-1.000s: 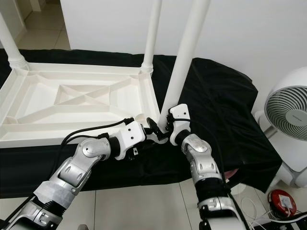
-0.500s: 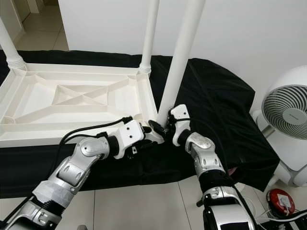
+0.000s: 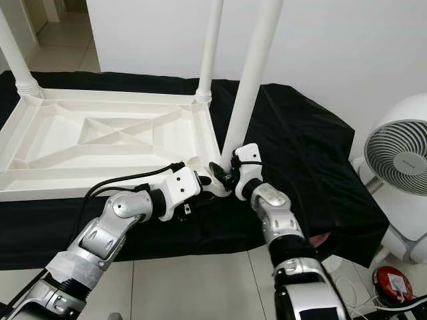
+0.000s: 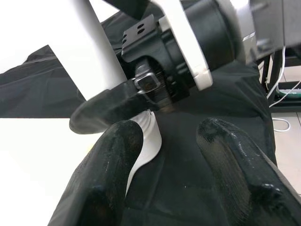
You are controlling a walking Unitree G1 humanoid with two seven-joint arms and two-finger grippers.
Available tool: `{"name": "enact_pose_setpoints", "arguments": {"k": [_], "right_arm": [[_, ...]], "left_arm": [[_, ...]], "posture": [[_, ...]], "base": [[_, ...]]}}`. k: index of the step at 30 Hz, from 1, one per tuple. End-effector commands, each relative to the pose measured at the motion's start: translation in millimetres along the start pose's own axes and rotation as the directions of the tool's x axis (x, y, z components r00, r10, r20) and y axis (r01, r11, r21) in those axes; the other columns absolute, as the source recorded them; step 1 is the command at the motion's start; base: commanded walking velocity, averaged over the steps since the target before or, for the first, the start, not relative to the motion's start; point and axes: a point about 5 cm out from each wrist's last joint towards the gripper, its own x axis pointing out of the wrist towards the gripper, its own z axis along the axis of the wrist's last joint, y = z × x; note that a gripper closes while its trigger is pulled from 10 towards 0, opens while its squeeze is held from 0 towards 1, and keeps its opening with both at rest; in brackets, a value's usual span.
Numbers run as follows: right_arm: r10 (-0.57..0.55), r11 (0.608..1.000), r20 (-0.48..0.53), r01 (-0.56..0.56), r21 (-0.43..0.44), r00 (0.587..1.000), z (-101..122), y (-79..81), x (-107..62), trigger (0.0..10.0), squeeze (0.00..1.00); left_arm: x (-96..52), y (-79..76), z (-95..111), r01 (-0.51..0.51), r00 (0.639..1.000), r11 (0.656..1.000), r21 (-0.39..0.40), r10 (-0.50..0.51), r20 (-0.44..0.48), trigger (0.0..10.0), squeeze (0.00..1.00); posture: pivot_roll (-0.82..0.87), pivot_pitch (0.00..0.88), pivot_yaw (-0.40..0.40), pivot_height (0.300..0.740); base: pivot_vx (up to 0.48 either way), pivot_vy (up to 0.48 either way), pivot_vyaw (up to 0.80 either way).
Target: Building children table
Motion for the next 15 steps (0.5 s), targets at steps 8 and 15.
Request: {"name": "enact_pose_setpoints", "arguments": {"k": [8, 15], "right_arm": [[-0.419, 0.902, -0.061, 0.423, 0.089, 0.906, -23.6, 17.6, -19.7, 10.0, 0.00], [-0.384, 0.910, -0.046, 0.386, 0.148, 0.922, -17.9, 42.9, -15.1, 10.0, 0.00]], "left_arm": [[3.2, -0.5, 0.6, -0.037, 0.999, 0.999, 0.000, 0.037, -0.004, 10.0, 0.00], [2.8, -1.3, 0.0, -0.035, 0.999, 0.999, -0.001, 0.035, -0.004, 10.0, 0.00]], "posture": [[-0.03, 0.000, -0.110, 0.740], [-0.03, 0.000, -0.116, 0.740]], "base": [[0.000, 0.000, 0.00], [0.000, 0.000, 0.00]]}}
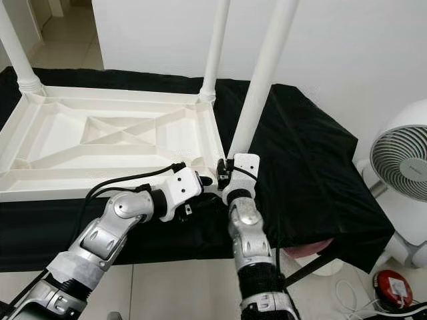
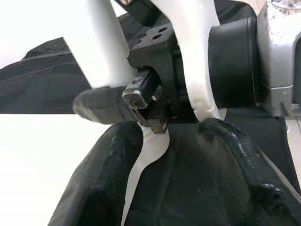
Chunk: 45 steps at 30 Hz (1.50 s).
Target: Building children table
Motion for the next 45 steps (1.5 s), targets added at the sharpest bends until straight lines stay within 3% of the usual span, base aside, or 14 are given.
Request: {"name": "enact_pose_setpoints", "arguments": {"k": [1, 2, 4, 5, 10, 15, 16, 20, 27, 32, 33, 34, 35, 45], "right_arm": [[0.000, 1.000, -0.100, 0.001, 0.011, 0.995, -18.9, -1.8, -5.2, 10.0, 0.00], [-0.012, 1.000, -0.100, 0.012, 0.004, 0.995, -17.7, -4.9, -5.0, 10.0, 0.67], [-0.012, 1.000, -0.097, 0.013, 0.004, 0.995, -17.0, -5.6, -5.0, 10.0, 0.67], [-0.006, 1.000, -0.093, 0.007, 0.007, 0.996, -15.8, -6.0, -5.4, 10.0, 1.00], [0.009, 1.000, -0.087, -0.008, 0.014, 0.996, -12.7, -9.4, -4.8, 10.0, 1.00], [0.212, 0.976, -0.080, -0.215, -0.036, 0.974, 0.9, -28.8, 3.3, 10.0, 1.00], [0.264, 0.961, -0.075, -0.269, -0.058, 0.961, 4.7, -33.2, 4.6, 10.0, 0.00], [0.385, 0.907, -0.076, -0.392, -0.156, 0.920, 13.2, -43.1, 7.6, 10.0, 0.00], [0.585, 0.754, -0.154, -0.604, -0.260, 0.796, 15.1, -43.4, 16.0, 10.0, 0.00], [0.614, 0.718, -0.189, -0.642, -0.270, 0.766, 10.1, -39.1, 18.9, 10.0, 0.00], [0.627, 0.703, -0.209, -0.660, -0.264, 0.751, 6.8, -37.0, 20.3, 4.5, 0.00], [0.627, 0.703, -0.209, -0.660, -0.264, 0.751, 6.8, -37.0, 20.3, 4.5, 0.00], [0.633, 0.697, -0.226, -0.672, -0.250, 0.740, 3.3, -35.5, 21.9, 0.0, 0.00], [0.645, 0.696, -0.253, -0.691, -0.194, 0.721, -4.3, -40.6, 24.2, 0.0, 0.00]], "left_arm": [[2.6, -0.9, 0.1, -0.036, 0.999, 0.999, -0.001, 0.036, -0.004, 10.0, 0.00], [2.6, -1.4, -0.1, -0.032, 0.999, 0.999, 0.002, 0.032, -0.005, 10.0, 0.00], [2.6, -1.4, -0.1, -0.032, 0.999, 0.999, 0.002, 0.032, -0.006, 10.0, 0.00], [2.4, -1.2, -0.2, -0.032, 0.999, 0.999, 0.003, 0.032, -0.006, 10.0, 0.00], [2.0, -0.4, -0.3, -0.036, 0.999, 0.999, 0.003, 0.036, -0.007, 10.0, 0.00], [2.6, 0.8, -0.2, -0.042, 0.999, 0.999, 0.001, 0.042, -0.006, 10.0, 0.00], [2.8, 1.2, -0.1, -0.042, 0.999, 0.999, 0.002, 0.042, -0.006, 10.0, 0.00], [3.1, 2.6, 0.1, -0.044, 0.999, 0.999, 0.004, 0.044, -0.005, 10.0, 0.00], [3.7, 6.4, 1.8, -0.050, 0.999, 0.999, 0.012, 0.050, -0.002, 10.0, 0.00], [3.6, 7.2, 2.0, -0.053, 0.999, 0.999, 0.013, 0.053, -0.002, 10.0, 0.00], [3.6, 7.6, 2.1, -0.055, 0.998, 0.998, 0.014, 0.055, -0.002, 10.0, 0.00], [3.6, 7.6, 2.1, -0.055, 0.998, 0.998, 0.014, 0.055, -0.002, 10.0, 0.00], [3.1, 8.0, 2.2, -0.057, 0.998, 0.998, 0.015, 0.057, -0.002, 10.0, 0.00], [2.4, 9.4, 2.3, -0.064, 0.998, 0.998, 0.017, 0.065, -0.003, 10.0, 0.00]], "posture": [[-0.03, 0.000, -0.116, 0.740], [-0.03, 0.000, -0.116, 0.740], [-0.03, 0.000, -0.116, 0.740], [-0.02, 0.000, -0.117, 0.740], [-0.02, 0.000, -0.119, 0.740], [-0.03, 0.000, -0.113, 0.740], [-0.03, 0.000, -0.110, 0.740], [-0.04, 0.000, -0.104, 0.740], [-0.03, 0.000, -0.102, 0.740], [-0.03, 0.000, -0.103, 0.740], [-0.02, 0.000, -0.104, 0.740], [-0.02, 0.000, -0.104, 0.740], [-0.02, 0.000, -0.106, 0.740], [-0.01, 0.000, -0.107, 0.740]], "base": [[0.000, 0.000, 0.00], [0.000, 0.000, 0.00], [0.000, 0.000, 0.00], [0.000, 0.000, 0.00], [0.000, 0.000, 0.00], [0.000, 0.000, 0.00], [0.000, 0.000, 0.00], [0.000, 0.000, 0.00], [0.000, 0.000, 0.00], [0.000, 0.000, 0.00], [0.000, 0.000, 0.00], [0.000, 0.000, 0.00], [0.000, 0.000, 0.00], [0.000, 0.000, 0.00]]}}
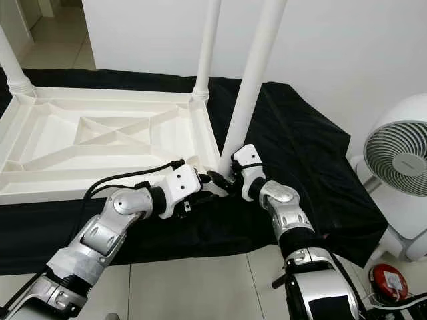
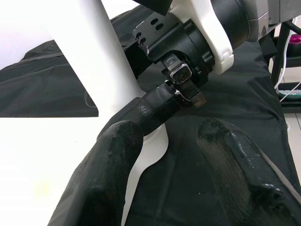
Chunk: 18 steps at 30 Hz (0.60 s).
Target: Building children table
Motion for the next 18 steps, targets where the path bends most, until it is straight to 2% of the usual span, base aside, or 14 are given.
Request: {"name": "enact_pose_setpoints", "arguments": {"k": [1, 3, 4, 6, 9, 10, 11, 13, 15, 18], "right_arm": [[0.044, 0.998, -0.044, -0.042, 0.037, 0.998, -10.6, 5.1, -0.1, 0.0, 0.00], [0.041, 0.998, -0.040, -0.039, 0.046, 0.998, -11.1, 4.9, -0.9, 0.0, 0.00], [0.019, 0.998, -0.037, -0.017, 0.056, 0.999, -11.8, 3.6, -1.4, 10.0, 0.00], [0.003, 0.998, -0.036, 0.000, 0.063, 0.999, -12.4, 2.7, -1.8, 10.0, 0.00], [-0.148, 0.985, -0.049, 0.152, 0.082, 0.988, -15.1, -3.5, -3.8, 10.0, 0.00], [-0.148, 0.985, -0.049, 0.152, 0.082, 0.988, -15.1, -3.5, -3.8, 10.0, 0.00], [-0.238, 0.964, -0.072, 0.245, 0.102, 0.969, -18.9, -3.4, -5.2, 10.0, 0.00], [-0.263, 0.955, -0.082, 0.271, 0.120, 0.961, -20.7, -2.1, -5.4, 10.0, 0.00], [-0.342, 0.920, -0.094, 0.353, 0.169, 0.935, -22.5, 3.6, -5.7, 10.0, 0.00], [-0.365, 0.908, -0.096, 0.377, 0.182, 0.926, -22.6, 5.6, -5.9, 10.0, 0.00]], "left_arm": [[1.5, 3.9, 3.2, -0.058, 0.998, 0.998, 0.014, 0.058, 0.007, 10.0, 0.00], [1.6, 4.0, 3.4, -0.057, 0.998, 0.998, 0.015, 0.057, 0.008, 10.0, 0.00], [1.7, 4.0, 3.5, -0.056, 0.998, 0.998, 0.015, 0.056, 0.009, 10.0, 0.00], [1.7, 4.0, 3.6, -0.056, 0.998, 0.998, 0.015, 0.056, 0.009, 10.0, 0.00], [2.0, 2.8, 3.7, -0.050, 0.999, 0.999, 0.015, 0.050, 0.010, 10.0, 0.00], [2.0, 2.8, 3.7, -0.050, 0.999, 0.999, 0.015, 0.050, 0.010, 10.0, 0.00], [2.2, 1.2, 3.3, -0.046, 0.999, 0.999, 0.012, 0.046, 0.010, 10.0, 0.00], [2.3, 0.5, 3.1, -0.044, 0.999, 0.999, 0.010, 0.043, 0.010, 10.0, 0.00], [2.7, -1.9, 2.6, -0.033, 0.999, 0.999, 0.007, 0.033, 0.010, 10.0, 0.00], [2.8, -2.7, 2.5, -0.030, 1.000, 1.000, 0.006, 0.030, 0.010, 10.0, 0.00]], "posture": [[-0.01, 0.000, -0.107, 0.740], [-0.02, 0.000, -0.106, 0.740], [-0.02, 0.000, -0.104, 0.740], [-0.02, 0.000, -0.103, 0.740], [-0.03, 0.000, -0.102, 0.740], [-0.03, 0.000, -0.102, 0.740], [-0.03, 0.000, -0.099, 0.740], [-0.04, 0.000, -0.098, 0.740], [-0.04, 0.000, -0.090, 0.740], [-0.04, 0.000, -0.090, 0.740]], "base": [[0.000, 0.000, 0.00], [0.000, 0.000, 0.00], [0.000, 0.000, 0.00], [0.000, 0.000, 0.00], [0.000, 0.000, 0.00], [0.000, 0.000, 0.00], [0.000, 0.000, 0.00], [0.000, 0.000, 0.00], [0.000, 0.000, 0.00], [0.000, 0.000, 0.00]]}}
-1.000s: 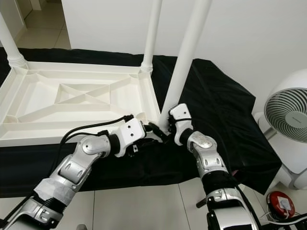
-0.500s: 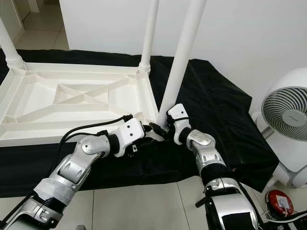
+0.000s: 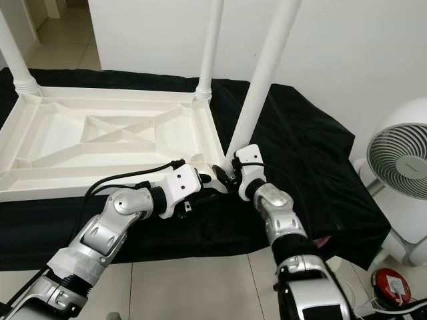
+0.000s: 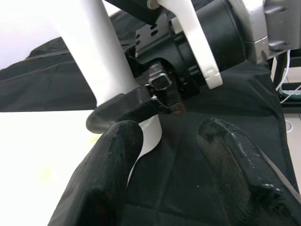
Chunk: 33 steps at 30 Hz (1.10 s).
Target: Building children table
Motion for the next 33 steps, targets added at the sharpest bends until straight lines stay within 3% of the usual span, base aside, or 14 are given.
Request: {"name": "enact_pose_setpoints", "arguments": {"k": [1, 5, 8, 9, 11, 16, 17, 19, 20, 23, 29, 30, 31, 33], "right_arm": [[-0.077, 0.995, -0.072, 0.082, 0.061, 0.994, -16.4, -5.0, -7.6, 10.0, 0.00], [-0.253, 0.958, -0.032, 0.255, 0.132, 0.967, -11.0, 11.9, -10.9, 10.0, 0.00], [-0.401, 0.896, -0.046, 0.403, 0.185, 0.915, -6.1, 23.8, -13.3, 10.0, 0.00], [-0.401, 0.896, -0.046, 0.403, 0.185, 0.915, -6.1, 23.8, -13.3, 10.0, 0.00], [-0.471, 0.856, -0.052, 0.470, 0.215, 0.881, 0.3, 28.6, -14.5, 10.0, 0.00], [-0.473, 0.856, -0.033, 0.468, 0.219, 0.880, 6.2, 32.0, -14.9, 10.0, 0.00], [-0.465, 0.864, -0.019, 0.459, 0.209, 0.885, 8.1, 29.9, -16.5, 10.0, 0.64], [-0.465, 0.864, -0.019, 0.459, 0.209, 0.885, 8.1, 29.9, -16.5, 10.0, 0.64], [-0.461, 0.869, -0.013, 0.454, 0.199, 0.887, 8.0, 28.1, -17.4, 10.0, 1.00], [-0.453, 0.874, -0.018, 0.448, 0.189, 0.891, 7.6, 23.7, -19.9, 10.0, 1.00], [-0.322, 0.932, 0.003, 0.316, 0.178, 0.947, 8.5, 16.7, -21.3, 10.0, 1.00], [-0.258, 0.952, 0.013, 0.251, 0.175, 0.966, 8.5, 15.0, -22.5, 10.0, 0.65], [-0.202, 0.966, 0.023, 0.196, 0.168, 0.979, 8.4, 13.5, -23.6, 10.0, 0.00], [-0.149, 0.977, 0.029, 0.142, 0.160, 0.988, 8.1, 11.6, -24.8, 10.0, 0.00]], "left_arm": [[2.5, -1.9, 2.9, -0.031, 0.999, 0.999, 0.008, 0.031, 0.010, 10.0, 0.00], [2.9, -3.1, 2.5, -0.024, 1.000, 1.000, 0.007, 0.024, 0.009, 10.0, 0.00], [3.1, -4.0, 2.1, -0.020, 1.000, 1.000, 0.007, 0.020, 0.007, 10.0, 0.00], [3.1, -4.0, 2.1, -0.020, 1.000, 1.000, 0.007, 0.020, 0.007, 10.0, 0.00], [3.4, -4.9, 1.7, -0.016, 1.000, 1.000, 0.010, 0.016, 0.004, 10.0, 0.00], [3.3, -5.2, 1.3, -0.016, 1.000, 1.000, 0.010, 0.016, 0.002, 10.0, 0.00], [3.2, -5.1, 1.1, -0.014, 1.000, 1.000, 0.011, 0.014, 0.001, 10.0, 0.00], [3.2, -5.1, 1.1, -0.014, 1.000, 1.000, 0.011, 0.014, 0.001, 10.0, 0.00], [3.3, -4.9, 0.9, -0.014, 1.000, 1.000, 0.012, 0.014, 0.001, 10.0, 0.00], [3.7, -4.3, 1.1, -0.016, 1.000, 1.000, 0.013, 0.016, 0.001, 10.0, 0.00], [3.6, -4.1, 1.1, -0.018, 1.000, 1.000, 0.013, 0.018, 0.002, 10.0, 0.00], [3.5, -4.1, 1.0, -0.019, 1.000, 1.000, 0.012, 0.019, 0.001, 10.0, 0.00], [3.4, -4.1, 1.0, -0.019, 1.000, 1.000, 0.012, 0.019, 0.001, 10.0, 0.00], [3.4, -4.0, 1.1, -0.020, 1.000, 1.000, 0.013, 0.020, 0.001, 10.0, 0.00]], "posture": [[-0.05, 0.000, -0.089, 0.740], [-0.05, 0.000, -0.087, 0.740], [-0.05, 0.000, -0.088, 0.740], [-0.05, 0.000, -0.088, 0.740], [-0.05, 0.000, -0.089, 0.740], [-0.05, 0.000, -0.086, 0.740], [-0.05, 0.000, -0.086, 0.740], [-0.05, 0.000, -0.086, 0.740], [-0.05, 0.000, -0.085, 0.740], [-0.05, 0.000, -0.088, 0.740], [-0.05, 0.000, -0.089, 0.740], [-0.05, 0.000, -0.089, 0.740], [-0.05, 0.000, -0.089, 0.740], [-0.05, 0.000, -0.089, 0.740]], "base": [[0.000, 0.000, 0.00], [0.000, 0.000, 0.00], [0.000, 0.000, 0.00], [0.000, 0.000, 0.00], [0.000, 0.000, 0.00], [0.000, 0.000, 0.00], [0.000, 0.000, 0.00], [0.000, 0.000, 0.00], [0.000, 0.000, 0.00], [0.000, 0.000, 0.00], [0.000, 0.000, 0.00], [0.000, 0.000, 0.00], [0.000, 0.000, 0.00], [0.000, 0.000, 0.00]]}}
